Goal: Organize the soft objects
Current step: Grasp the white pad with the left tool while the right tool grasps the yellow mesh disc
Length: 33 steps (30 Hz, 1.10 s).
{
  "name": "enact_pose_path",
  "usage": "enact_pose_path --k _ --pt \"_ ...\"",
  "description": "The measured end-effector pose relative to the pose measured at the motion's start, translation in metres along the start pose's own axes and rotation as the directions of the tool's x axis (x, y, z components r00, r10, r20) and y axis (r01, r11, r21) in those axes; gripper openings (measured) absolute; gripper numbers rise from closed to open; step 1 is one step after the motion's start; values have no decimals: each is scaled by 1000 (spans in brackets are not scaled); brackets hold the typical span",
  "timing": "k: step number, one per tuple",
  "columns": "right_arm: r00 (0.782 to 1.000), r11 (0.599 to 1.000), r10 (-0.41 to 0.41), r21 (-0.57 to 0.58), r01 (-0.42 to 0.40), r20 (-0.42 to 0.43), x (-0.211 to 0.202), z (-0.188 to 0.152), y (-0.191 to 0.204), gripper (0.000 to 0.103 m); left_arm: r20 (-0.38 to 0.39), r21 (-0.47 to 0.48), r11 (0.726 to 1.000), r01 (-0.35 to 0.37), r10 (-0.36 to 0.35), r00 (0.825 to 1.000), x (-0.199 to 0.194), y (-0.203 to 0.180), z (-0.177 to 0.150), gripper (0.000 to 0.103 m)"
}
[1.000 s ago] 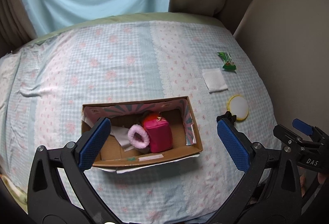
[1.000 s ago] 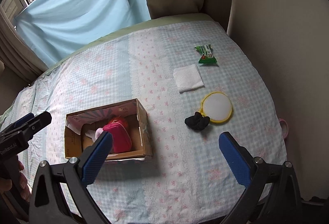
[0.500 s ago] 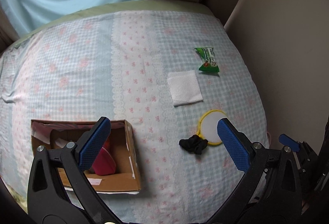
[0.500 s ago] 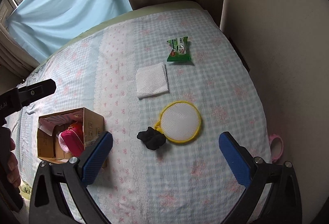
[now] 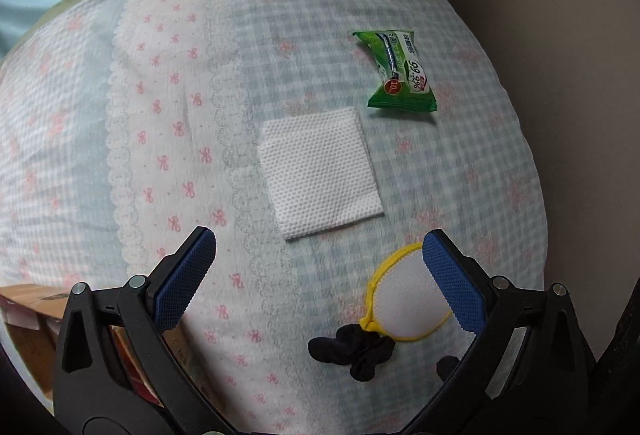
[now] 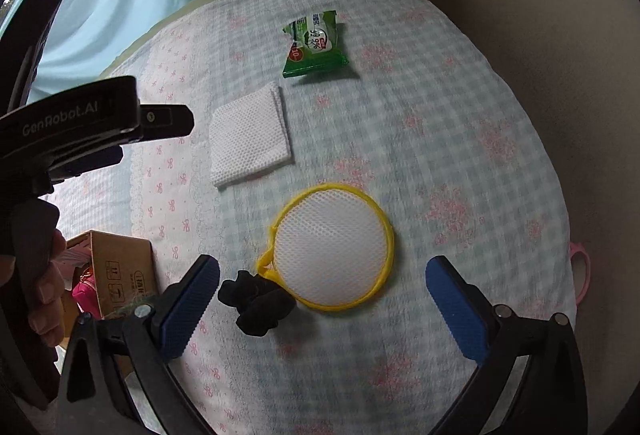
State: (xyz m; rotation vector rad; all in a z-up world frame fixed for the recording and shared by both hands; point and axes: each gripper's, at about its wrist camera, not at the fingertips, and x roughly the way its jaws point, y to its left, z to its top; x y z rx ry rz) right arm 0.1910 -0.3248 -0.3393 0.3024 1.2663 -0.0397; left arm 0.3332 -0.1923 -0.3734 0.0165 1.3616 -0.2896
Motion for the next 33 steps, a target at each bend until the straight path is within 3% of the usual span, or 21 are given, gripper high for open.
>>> enact_pose_path --k 9,16,20,23,28,31,33 --pt "998 999 -35 25 37 -56 73 5 1 103 -75 2 1000 -8 8 997 89 -4 24 103" --pt "994 996 -84 29 86 -72 103 0 5 103 -86 30 998 -49 51 995 121 -8 25 101" --pt "992 993 -109 32 111 -62 110 -2 8 100 -50 73 995 -62 66 997 124 -14 22 99" --pt "992 993 -111 43 114 -51 112 -4 7 91 -38 74 995 -61 64 997 122 -13 22 87" --pt "990 990 -135 39 137 -41 109 -8 4 80 -15 80 995 -59 60 998 111 -10 26 41" --pt "989 988 -146 39 147 -34 102 -11 3 70 -17 84 995 -51 52 998 105 -8 30 20" --pt "990 989 -139 44 141 -33 95 -14 -1 54 -19 88 995 -49 51 999 99 -6 31 17"
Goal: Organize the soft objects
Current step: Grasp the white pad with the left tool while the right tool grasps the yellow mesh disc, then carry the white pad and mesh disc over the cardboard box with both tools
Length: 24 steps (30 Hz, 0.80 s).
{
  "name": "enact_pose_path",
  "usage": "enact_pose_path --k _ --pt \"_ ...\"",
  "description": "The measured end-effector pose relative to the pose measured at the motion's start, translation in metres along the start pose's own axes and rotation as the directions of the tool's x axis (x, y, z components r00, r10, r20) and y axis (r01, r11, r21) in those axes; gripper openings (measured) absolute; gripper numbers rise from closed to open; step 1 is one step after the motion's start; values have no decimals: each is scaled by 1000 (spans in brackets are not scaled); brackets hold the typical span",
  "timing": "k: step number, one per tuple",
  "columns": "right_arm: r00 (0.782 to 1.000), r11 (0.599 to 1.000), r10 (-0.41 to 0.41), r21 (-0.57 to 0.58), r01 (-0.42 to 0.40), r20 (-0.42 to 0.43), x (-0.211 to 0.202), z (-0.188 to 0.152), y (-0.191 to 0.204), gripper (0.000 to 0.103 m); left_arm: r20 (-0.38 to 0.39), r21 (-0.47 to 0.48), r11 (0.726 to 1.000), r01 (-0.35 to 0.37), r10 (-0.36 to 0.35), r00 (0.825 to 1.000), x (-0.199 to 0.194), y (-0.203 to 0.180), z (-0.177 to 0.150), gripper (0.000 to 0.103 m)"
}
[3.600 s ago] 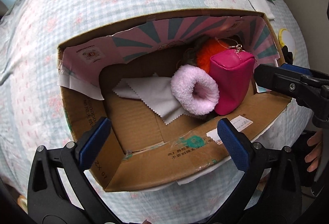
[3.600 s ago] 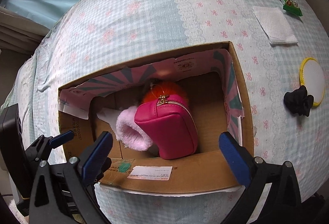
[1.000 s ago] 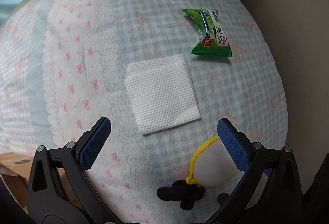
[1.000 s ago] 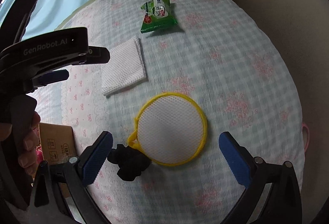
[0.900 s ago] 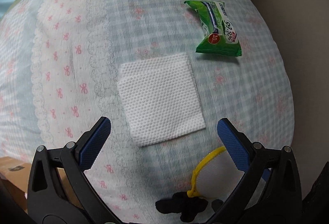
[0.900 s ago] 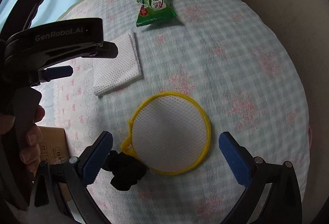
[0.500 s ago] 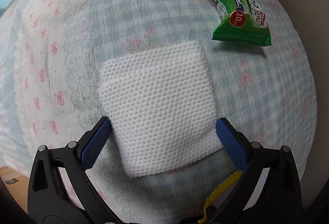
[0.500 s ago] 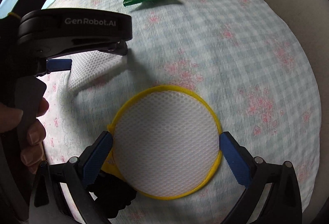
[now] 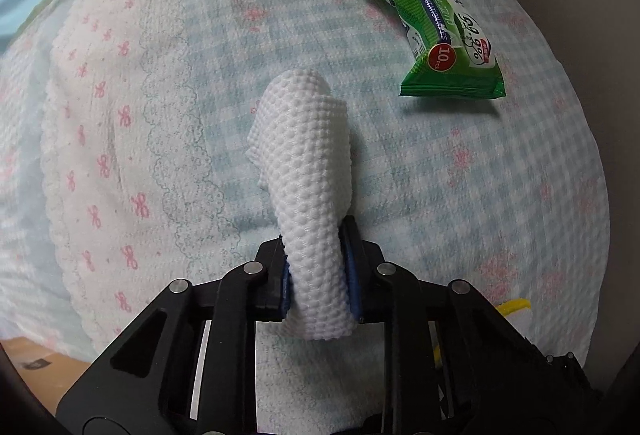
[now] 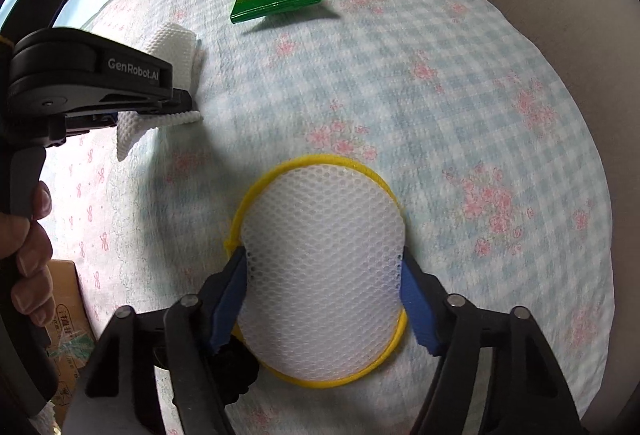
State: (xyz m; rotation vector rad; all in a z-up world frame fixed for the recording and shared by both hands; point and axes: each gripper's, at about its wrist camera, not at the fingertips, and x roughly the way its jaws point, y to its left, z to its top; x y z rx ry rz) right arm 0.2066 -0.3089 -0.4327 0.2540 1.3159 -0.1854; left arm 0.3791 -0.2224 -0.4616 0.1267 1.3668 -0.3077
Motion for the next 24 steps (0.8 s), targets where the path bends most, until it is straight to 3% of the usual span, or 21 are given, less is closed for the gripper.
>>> enact_pose_path --k 5,10,18,24 --pt "999 999 37 -5 -37 -1 -11 1 -7 39 -4 6 1000 -4 4 1000 -12 4 -2 14" --pt "998 998 54 18 -55 28 -27 6 -14 38 5 0 1000 -9 9 1000 -27 4 -16 13" --pt "995 997 71 24 -72 73 -56 17 -32 37 39 -1 1000 -10 10 999 -83 1 -32 13" --pt "987 996 87 3 -88 136 -101 18 -12 37 99 -4 1000 -3 3 995 -136 -7 -43 13"
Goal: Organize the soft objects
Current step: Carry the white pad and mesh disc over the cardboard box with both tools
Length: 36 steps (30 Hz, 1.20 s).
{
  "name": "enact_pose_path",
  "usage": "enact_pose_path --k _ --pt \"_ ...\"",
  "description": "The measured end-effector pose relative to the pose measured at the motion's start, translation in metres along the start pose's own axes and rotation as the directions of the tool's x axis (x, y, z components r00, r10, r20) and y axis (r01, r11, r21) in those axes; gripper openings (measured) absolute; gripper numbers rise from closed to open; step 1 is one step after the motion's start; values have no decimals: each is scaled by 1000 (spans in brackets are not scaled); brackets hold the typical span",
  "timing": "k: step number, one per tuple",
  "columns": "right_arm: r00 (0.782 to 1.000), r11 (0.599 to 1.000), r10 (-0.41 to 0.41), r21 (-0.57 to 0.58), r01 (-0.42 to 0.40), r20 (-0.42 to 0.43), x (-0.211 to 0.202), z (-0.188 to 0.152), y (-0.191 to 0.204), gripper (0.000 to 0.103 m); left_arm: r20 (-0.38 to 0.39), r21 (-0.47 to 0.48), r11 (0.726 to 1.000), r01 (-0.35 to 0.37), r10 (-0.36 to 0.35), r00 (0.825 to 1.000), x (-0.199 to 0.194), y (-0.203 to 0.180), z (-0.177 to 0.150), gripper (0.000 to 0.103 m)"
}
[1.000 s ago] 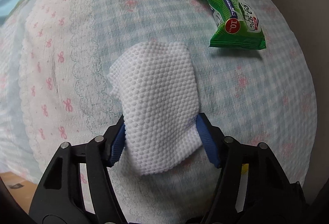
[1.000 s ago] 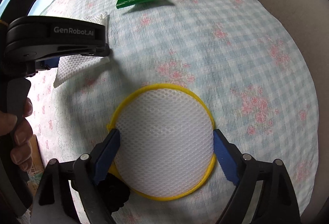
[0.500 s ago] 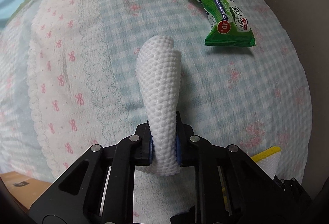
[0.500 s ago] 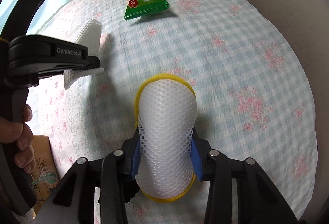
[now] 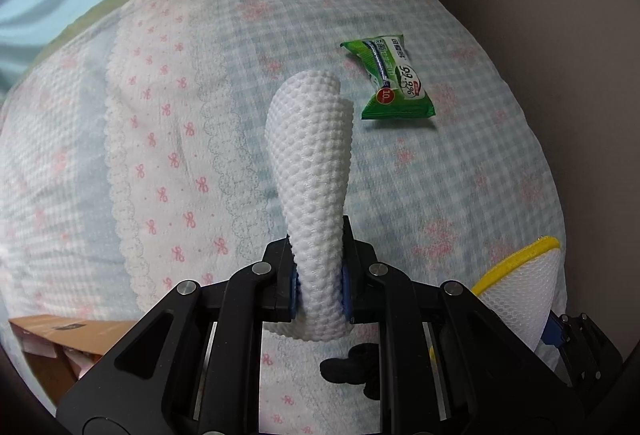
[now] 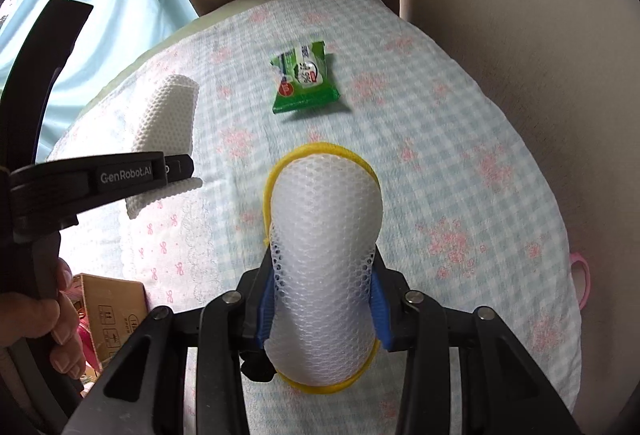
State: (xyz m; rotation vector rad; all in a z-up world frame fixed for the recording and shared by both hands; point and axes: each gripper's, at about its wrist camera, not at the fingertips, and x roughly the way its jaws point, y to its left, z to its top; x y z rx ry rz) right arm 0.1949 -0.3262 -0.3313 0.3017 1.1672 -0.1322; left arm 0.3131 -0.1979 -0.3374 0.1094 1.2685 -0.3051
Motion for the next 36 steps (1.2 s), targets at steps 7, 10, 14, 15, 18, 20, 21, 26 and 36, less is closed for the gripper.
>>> enact_pose_path --k 7,10,14,15,18,20,21,26,36 --pt "997 998 40 -55 -36 70 -48 18 31 37 88 -48 999 9 -4 996 -78 9 -11 13" --pt "993 994 65 -97 -55 96 -80 21 44 37 120 -75 997 14 -5 993 -116 19 -27 13" --pt "989 983 97 -163 -78 115 -120 19 67 37 152 -119 993 24 -6 988 -158 39 -53 13" --pt "987 980 108 -182 -86 118 -131 16 74 37 159 -128 992 20 1 987 -169 45 -60 13" --pt "983 964 144 -239 -114 115 -153 9 97 37 171 -161 987 -3 31 985 -197 62 -88 13" --pt "979 951 170 -278 -134 109 -164 2 114 37 174 -198 980 -12 47 984 -211 78 -106 13" --pt "977 944 184 -298 -145 108 -169 -2 124 37 175 -217 976 -18 57 983 -218 87 -115 13" --pt "966 907 245 -373 -197 87 -185 -23 171 37 173 -307 951 -42 99 980 -242 134 -160 13" --pt "958 848 286 -462 -259 -13 -171 -64 264 37 130 -384 920 -82 142 981 -248 233 -222 13"
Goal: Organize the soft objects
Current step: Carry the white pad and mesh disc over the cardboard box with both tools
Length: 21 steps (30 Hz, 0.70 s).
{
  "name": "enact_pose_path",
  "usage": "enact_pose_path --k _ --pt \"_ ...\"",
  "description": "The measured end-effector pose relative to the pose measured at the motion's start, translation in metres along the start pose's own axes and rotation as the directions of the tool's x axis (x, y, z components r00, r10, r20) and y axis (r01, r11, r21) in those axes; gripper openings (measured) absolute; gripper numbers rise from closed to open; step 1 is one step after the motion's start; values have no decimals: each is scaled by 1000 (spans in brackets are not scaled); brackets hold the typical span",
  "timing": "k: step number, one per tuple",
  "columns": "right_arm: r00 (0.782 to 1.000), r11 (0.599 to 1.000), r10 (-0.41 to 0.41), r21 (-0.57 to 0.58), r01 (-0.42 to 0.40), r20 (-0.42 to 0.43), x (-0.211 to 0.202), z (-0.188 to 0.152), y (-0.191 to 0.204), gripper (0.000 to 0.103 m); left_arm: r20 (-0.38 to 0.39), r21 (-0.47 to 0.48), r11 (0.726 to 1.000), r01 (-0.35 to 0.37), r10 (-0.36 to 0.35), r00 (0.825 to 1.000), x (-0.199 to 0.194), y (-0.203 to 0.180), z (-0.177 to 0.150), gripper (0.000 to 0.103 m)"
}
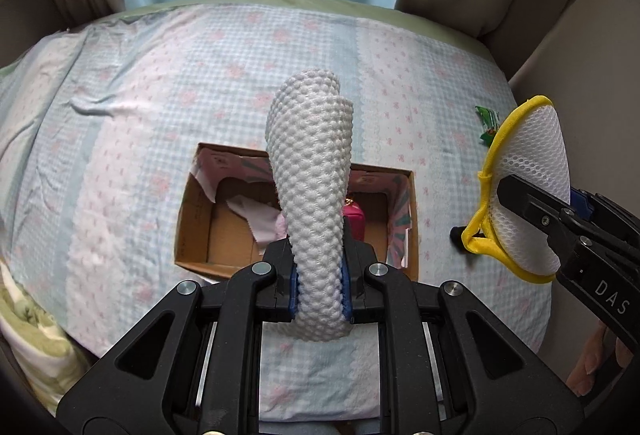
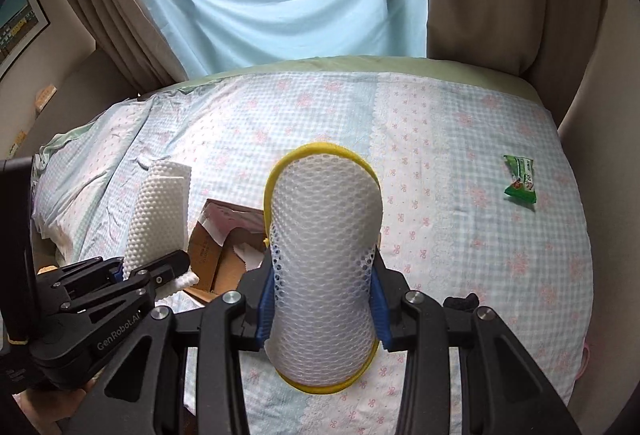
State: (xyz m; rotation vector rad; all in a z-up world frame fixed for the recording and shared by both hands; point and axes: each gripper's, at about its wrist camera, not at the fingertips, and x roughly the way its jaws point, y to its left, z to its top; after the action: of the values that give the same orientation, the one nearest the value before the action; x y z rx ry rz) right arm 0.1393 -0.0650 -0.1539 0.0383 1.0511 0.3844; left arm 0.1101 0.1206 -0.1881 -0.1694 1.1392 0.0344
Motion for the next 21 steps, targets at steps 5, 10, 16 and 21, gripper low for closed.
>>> enact_pose_path --k 5,10,16,21 --pt "999 1000 -1 3 1 -55 35 0 36 37 -52 36 999 10 -8 999 24 41 4 13" --pt "993 999 -20 40 25 -119 77 -2 62 37 -128 80 995 52 -42 991 64 72 9 13" --pt "976 994 -39 96 61 -213 139 -6 77 37 -243 124 988 94 -62 968 127 91 7 13" --pt "957 992 -44 98 75 -287 183 -12 79 37 -316 142 982 126 -76 946 168 95 2 13"
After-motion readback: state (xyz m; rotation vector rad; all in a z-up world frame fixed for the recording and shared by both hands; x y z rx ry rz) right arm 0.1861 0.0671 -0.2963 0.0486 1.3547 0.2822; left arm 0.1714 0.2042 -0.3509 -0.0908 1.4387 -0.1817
